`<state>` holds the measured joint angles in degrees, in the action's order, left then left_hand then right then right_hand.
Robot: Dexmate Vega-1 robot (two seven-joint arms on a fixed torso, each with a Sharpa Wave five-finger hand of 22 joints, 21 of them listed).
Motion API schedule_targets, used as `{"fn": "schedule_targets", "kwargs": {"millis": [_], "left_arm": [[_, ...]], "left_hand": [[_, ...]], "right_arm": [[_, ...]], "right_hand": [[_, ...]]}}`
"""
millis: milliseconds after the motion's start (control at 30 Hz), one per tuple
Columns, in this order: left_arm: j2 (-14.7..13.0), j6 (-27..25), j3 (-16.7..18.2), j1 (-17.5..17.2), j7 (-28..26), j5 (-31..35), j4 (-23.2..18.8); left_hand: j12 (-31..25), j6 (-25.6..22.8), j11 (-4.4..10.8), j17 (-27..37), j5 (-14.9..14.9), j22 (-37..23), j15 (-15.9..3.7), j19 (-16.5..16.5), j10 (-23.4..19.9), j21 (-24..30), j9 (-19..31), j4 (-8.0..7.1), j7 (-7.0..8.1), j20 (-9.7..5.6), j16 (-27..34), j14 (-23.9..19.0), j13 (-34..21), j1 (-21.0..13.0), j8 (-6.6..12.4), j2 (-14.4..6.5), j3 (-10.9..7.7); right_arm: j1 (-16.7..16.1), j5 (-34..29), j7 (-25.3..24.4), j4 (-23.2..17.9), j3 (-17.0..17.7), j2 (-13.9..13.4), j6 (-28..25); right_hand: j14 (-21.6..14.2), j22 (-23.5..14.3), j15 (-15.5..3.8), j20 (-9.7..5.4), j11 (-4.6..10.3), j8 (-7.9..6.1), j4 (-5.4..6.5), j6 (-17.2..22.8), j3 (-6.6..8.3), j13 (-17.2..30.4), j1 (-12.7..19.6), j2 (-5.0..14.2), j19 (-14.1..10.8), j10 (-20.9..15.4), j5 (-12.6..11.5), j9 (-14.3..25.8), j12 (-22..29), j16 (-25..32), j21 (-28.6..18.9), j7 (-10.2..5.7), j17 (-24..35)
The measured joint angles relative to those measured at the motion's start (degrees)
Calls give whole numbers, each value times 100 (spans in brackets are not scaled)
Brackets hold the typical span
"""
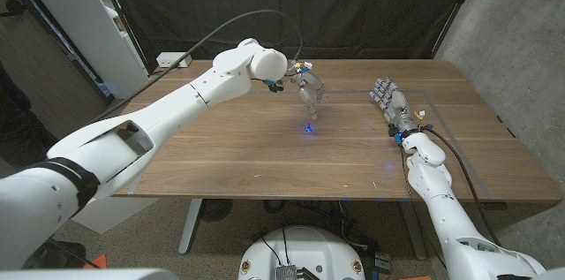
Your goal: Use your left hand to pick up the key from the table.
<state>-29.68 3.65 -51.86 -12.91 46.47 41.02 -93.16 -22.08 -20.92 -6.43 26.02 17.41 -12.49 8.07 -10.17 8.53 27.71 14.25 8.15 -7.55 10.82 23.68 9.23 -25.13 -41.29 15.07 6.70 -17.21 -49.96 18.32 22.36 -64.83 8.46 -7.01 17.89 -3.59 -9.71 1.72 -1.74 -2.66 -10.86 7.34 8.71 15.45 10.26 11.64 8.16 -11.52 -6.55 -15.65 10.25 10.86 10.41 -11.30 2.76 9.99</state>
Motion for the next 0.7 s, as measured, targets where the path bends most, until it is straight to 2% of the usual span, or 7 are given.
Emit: {"fn": "schedule_targets", "kwargs": {"millis": [333, 433, 700], "left_arm": [[47, 108, -28, -22, -69, 63, 107], [65, 130, -42, -24, -84, 77, 151], [105, 176, -74, -26, -108, 100, 241]], "left_hand": [[-73, -213, 91, 0, 0, -1, -49, 21, -92, 0, 102, 23, 29, -39, 0, -49, -33, -90, 150, 0, 23], [-88, -233, 70, 1, 0, -1, -49, 21, -114, 0, 128, 23, 49, -39, 0, -49, -53, -120, 150, -30, 23], [-133, -438, 101, 17, 0, -1, -121, 62, -206, 0, 221, -2, 112, -79, 0, -122, -78, -218, 327, -23, 47]], "right_arm": [[59, -11, 35, 136, 23, 16, 45], [80, -17, 41, 180, 31, 18, 55], [135, -29, 57, 286, 46, 27, 77]], "right_hand": [[0, 0, 0, 0, 0, 0, -15, 0, 14, 0, -31, -31, 0, 0, 0, 0, 0, 0, 0, 0, 0], [0, 0, 0, 0, 0, 0, -14, 0, 14, -1, -31, -31, 0, 0, 0, 0, 0, 0, 0, 0, 0], [0, 0, 0, 0, 0, 0, -14, 0, 14, -1, -31, -31, 0, 0, 0, 0, 0, 0, 0, 0, 0]]}}
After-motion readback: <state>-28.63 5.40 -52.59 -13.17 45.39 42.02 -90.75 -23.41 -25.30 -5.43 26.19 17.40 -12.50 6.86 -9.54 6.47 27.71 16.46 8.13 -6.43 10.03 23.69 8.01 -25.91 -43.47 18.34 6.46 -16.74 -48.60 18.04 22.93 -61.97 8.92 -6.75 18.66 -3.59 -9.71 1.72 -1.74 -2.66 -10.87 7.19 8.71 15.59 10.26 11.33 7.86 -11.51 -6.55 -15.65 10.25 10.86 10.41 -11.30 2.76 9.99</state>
